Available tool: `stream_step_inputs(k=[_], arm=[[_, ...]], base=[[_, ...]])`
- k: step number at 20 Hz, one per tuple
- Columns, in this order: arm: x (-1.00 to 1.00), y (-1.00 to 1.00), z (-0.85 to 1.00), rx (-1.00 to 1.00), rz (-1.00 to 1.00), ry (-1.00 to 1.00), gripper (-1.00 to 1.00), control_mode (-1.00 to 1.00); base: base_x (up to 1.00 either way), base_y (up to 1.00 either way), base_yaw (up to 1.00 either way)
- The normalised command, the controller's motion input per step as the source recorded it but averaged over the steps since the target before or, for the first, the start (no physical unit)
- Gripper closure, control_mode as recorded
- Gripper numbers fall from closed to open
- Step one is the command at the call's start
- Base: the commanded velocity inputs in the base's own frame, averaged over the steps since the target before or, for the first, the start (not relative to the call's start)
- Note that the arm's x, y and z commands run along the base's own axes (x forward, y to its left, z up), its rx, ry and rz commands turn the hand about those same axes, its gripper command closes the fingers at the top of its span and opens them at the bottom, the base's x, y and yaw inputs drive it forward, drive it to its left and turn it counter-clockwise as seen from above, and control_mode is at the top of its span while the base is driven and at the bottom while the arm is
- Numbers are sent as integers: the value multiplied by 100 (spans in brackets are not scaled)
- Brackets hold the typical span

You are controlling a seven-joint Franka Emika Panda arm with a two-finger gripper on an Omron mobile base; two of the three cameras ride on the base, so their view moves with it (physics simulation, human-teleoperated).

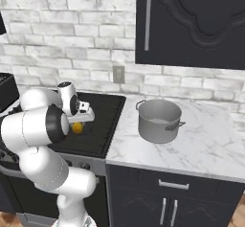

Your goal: Turn on the sink faucet. Then move the lemon from the counter to the sink. Turn off the sink. Move the vegetable from the sink to the pot next to the stove. Finally move the pot to the rear left burner.

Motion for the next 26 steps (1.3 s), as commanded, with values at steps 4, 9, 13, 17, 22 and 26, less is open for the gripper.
stream_step_inputs(k=[4,9,13,17,22,26], arm=[[0,0,0,0,0,0,100,100],[0,0,0,0,0,0,100,100],[0,0,0,0,0,0,100,100],[0,0,0,0,0,0,100,100],[0,0,0,0,0,0,100,100],[0,0,0,0,0,0,100,100]], base=[[25,-20,0],[37,-27,0],[31,-18,0],[8,-11,0],[0,-5,0],[0,0,0]])
